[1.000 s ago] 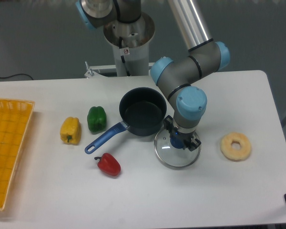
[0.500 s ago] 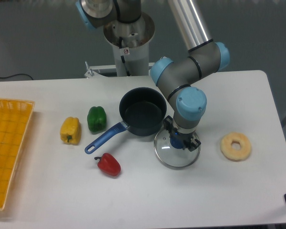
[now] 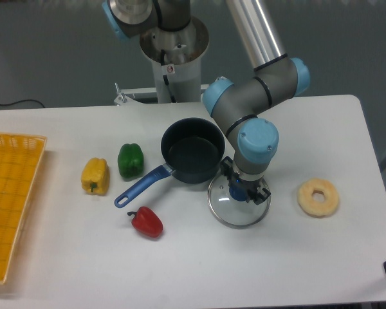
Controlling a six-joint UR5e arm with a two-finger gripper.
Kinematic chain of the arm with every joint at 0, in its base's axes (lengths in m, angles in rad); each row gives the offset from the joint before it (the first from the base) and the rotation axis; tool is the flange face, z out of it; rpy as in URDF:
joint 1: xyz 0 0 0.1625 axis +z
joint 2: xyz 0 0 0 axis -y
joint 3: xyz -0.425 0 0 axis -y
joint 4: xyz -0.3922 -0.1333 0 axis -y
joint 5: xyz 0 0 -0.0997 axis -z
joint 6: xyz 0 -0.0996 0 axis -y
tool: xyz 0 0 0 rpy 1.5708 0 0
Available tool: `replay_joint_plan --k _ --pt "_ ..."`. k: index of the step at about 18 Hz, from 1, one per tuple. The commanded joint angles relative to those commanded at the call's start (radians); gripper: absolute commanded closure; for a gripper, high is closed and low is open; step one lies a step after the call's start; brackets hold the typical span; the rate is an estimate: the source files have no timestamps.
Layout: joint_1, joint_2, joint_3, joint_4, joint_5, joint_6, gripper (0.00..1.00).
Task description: Place the lid on the table
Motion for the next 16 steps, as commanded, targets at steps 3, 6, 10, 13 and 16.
replay_joint_plan --k 3,6,10,13,16 --pt "0.000 0.000 0.000 0.000 -0.002 0.000 0.39" --pt "0.000 -0.002 0.000 0.000 -0.002 0.002 0.30" --pt "0.000 -0.003 0.002 0.002 -0.002 0.002 0.28" --pt "0.000 -0.002 0.002 0.002 -0.002 0.006 0.16" --pt "0.000 0.008 0.024 -0.002 0.000 0.003 0.00"
